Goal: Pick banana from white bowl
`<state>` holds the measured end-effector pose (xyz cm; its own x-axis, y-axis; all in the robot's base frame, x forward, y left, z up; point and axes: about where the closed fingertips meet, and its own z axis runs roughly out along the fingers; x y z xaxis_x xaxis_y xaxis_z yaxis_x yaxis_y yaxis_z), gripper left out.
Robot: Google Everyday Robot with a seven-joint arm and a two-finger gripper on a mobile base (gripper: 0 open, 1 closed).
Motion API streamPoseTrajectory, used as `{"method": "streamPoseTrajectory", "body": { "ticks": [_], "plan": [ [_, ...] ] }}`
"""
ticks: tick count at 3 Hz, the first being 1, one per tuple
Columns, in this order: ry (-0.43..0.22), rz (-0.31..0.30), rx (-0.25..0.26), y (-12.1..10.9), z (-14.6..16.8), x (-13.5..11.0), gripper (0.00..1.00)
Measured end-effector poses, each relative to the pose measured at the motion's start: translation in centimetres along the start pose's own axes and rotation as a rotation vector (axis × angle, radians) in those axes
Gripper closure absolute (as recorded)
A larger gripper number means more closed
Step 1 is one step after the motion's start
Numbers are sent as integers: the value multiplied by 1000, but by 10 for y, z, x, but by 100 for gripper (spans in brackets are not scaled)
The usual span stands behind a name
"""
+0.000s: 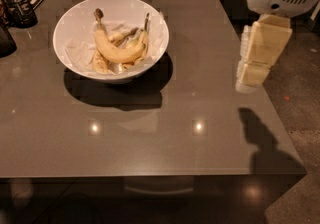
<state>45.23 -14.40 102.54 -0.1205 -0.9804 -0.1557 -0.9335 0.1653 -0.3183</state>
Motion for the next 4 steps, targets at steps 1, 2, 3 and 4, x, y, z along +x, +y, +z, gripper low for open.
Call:
{"method": "streamPoseTrajectory", "body": {
  "ticks": [1, 2, 3, 4],
  "plan": [
    [-12, -4, 23, -2, -5, -4, 0],
    [-12, -4, 23, -2, -5, -4, 0],
    [-43, -8, 14, -18, 3, -44, 0],
    [-59, -25, 24, -43, 18, -98, 0]
  ]
}}
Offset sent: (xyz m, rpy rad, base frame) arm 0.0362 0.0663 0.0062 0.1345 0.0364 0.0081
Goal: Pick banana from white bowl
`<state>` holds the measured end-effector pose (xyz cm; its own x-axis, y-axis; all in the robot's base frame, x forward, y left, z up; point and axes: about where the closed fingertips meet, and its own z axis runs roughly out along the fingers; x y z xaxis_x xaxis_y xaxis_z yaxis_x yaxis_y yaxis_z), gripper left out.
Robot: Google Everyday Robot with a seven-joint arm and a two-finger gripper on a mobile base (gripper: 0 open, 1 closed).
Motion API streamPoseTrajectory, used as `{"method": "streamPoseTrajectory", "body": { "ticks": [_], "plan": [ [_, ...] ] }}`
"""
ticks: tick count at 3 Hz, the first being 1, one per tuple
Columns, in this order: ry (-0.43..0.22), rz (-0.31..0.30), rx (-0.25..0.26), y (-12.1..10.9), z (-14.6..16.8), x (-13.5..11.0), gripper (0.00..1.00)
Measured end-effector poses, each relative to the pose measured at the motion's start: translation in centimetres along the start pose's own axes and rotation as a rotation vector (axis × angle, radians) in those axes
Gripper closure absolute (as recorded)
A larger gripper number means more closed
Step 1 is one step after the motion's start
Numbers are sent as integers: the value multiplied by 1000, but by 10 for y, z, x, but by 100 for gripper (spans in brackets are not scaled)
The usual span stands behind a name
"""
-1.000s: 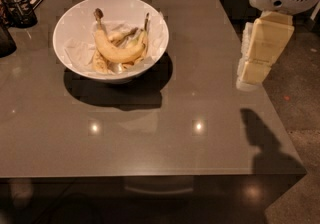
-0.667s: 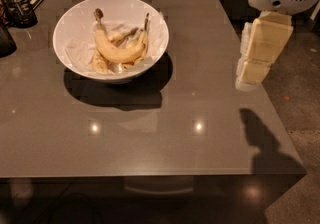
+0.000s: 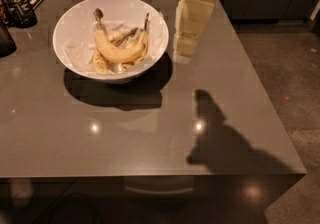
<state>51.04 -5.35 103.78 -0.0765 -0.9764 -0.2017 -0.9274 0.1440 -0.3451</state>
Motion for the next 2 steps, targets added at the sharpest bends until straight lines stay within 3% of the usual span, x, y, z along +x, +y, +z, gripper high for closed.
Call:
{"method": "streamPoseTrajectory", "body": {
  "ticks": [1, 2],
  "plan": [
    [-16, 5, 18, -4, -2, -5, 0],
    [-56, 43, 22, -19, 9, -36, 0]
  ]
}}
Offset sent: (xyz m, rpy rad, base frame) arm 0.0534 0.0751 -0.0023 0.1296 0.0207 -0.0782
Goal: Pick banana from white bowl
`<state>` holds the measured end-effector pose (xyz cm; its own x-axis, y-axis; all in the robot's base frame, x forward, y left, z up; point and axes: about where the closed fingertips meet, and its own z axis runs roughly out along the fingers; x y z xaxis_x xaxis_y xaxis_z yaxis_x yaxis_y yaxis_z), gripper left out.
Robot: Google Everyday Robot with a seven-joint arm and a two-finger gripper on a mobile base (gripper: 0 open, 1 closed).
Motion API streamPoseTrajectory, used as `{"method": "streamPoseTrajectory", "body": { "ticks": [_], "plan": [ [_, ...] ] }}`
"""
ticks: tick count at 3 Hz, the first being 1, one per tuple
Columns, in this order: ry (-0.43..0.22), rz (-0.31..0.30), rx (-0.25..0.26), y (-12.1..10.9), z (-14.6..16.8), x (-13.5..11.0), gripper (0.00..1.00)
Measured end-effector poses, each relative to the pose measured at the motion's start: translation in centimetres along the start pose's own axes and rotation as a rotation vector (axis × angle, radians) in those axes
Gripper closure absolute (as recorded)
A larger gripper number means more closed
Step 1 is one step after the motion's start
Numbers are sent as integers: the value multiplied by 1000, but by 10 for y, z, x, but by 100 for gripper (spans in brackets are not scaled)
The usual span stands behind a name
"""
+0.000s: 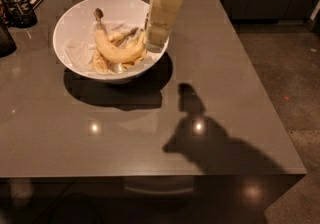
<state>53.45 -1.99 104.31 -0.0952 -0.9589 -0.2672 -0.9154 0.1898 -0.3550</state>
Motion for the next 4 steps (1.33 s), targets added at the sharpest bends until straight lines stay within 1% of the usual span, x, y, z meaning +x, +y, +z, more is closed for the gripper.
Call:
{"method": "streamPoseTrajectory", "body": {
  "ticks": [1, 2, 3, 4],
  "plan": [
    [-4, 39, -25, -16, 23, -28, 0],
    [-2, 42, -60, -26, 48, -51, 0],
    [-18, 39, -49, -28, 49, -56, 0],
    [-38, 32, -62, -28, 57, -67, 0]
  ]
}}
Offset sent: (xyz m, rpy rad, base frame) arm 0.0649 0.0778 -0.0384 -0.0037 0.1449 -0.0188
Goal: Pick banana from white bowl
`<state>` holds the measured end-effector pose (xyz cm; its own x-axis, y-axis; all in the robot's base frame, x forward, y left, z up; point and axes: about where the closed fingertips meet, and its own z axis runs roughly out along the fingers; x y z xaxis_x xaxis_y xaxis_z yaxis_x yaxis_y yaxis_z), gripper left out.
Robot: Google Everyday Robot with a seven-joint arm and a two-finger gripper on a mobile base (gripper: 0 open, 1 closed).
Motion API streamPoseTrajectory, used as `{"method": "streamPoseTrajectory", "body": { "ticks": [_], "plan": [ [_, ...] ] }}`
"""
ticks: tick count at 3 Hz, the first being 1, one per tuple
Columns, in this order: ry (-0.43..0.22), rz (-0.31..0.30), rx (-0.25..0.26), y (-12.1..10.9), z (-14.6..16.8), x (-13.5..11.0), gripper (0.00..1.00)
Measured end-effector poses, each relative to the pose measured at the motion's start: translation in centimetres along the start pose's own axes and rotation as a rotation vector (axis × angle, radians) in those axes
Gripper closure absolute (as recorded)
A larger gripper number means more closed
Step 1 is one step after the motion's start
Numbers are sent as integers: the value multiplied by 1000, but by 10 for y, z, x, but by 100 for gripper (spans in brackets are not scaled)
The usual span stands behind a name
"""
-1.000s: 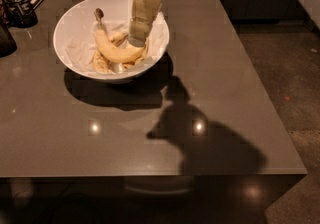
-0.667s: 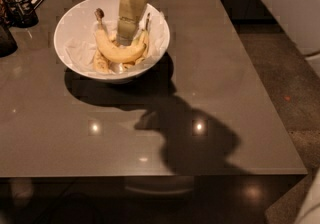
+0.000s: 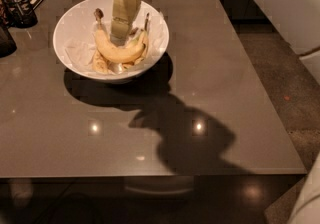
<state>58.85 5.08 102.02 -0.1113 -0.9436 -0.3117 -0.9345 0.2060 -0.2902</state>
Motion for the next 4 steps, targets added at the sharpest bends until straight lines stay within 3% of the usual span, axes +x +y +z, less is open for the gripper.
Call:
{"method": "streamPoseTrajectory", "body": {
  "ticks": [2, 4],
  "plan": [
    [-10, 13, -133, 4, 55, -34, 0],
    [29, 94, -200, -5, 90, -32, 42]
  ]
}}
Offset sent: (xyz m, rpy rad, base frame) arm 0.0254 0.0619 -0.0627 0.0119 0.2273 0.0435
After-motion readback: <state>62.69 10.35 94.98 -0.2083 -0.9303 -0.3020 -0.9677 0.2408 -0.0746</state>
